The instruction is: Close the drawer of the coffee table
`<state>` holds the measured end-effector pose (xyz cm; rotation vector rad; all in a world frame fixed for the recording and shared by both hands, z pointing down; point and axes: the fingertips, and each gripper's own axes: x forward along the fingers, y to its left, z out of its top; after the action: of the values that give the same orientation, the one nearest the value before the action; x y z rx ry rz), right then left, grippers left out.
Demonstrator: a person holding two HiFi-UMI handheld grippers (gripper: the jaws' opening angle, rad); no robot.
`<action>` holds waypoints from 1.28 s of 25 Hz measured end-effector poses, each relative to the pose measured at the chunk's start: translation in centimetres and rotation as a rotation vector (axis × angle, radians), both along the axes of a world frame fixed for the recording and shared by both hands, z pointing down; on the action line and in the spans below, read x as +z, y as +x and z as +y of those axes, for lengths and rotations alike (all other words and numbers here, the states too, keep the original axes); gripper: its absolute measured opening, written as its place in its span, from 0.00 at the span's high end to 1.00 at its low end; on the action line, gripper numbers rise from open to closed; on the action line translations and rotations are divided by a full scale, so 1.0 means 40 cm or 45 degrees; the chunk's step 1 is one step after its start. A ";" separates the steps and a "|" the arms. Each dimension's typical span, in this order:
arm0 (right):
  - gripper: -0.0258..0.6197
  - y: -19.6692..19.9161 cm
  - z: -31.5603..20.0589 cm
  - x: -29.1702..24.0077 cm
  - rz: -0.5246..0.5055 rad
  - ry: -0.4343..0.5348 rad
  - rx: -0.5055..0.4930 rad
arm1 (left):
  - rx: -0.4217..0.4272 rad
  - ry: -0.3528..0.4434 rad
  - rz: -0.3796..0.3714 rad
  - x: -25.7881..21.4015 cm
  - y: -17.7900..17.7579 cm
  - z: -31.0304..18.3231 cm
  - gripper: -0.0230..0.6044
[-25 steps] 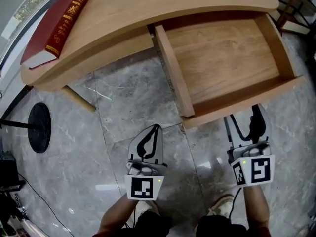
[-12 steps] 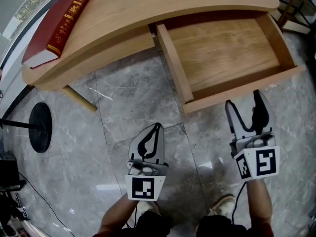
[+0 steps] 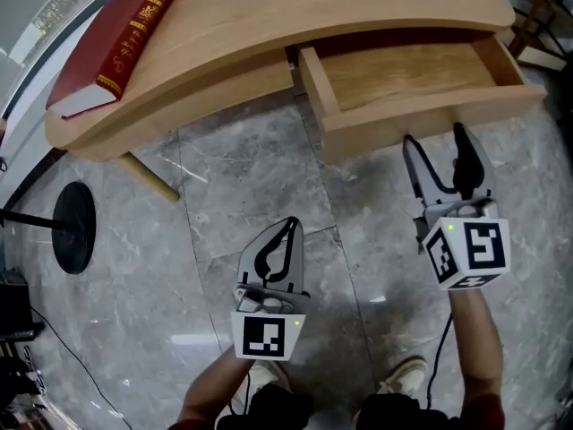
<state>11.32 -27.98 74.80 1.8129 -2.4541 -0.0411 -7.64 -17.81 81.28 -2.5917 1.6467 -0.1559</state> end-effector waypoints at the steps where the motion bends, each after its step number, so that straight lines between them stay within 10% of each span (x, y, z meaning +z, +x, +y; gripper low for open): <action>1: 0.47 -0.001 -0.013 -0.007 0.003 0.010 0.002 | 0.002 -0.004 -0.002 0.001 0.000 -0.001 0.96; 32: 0.47 -0.080 -0.331 -0.014 -0.005 0.034 0.022 | -0.008 0.027 0.003 -0.022 -0.023 -0.130 0.95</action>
<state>8.11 -41.23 74.26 1.8470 -2.4521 -0.0697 -8.58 -23.00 80.40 -2.5726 1.6485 -0.1347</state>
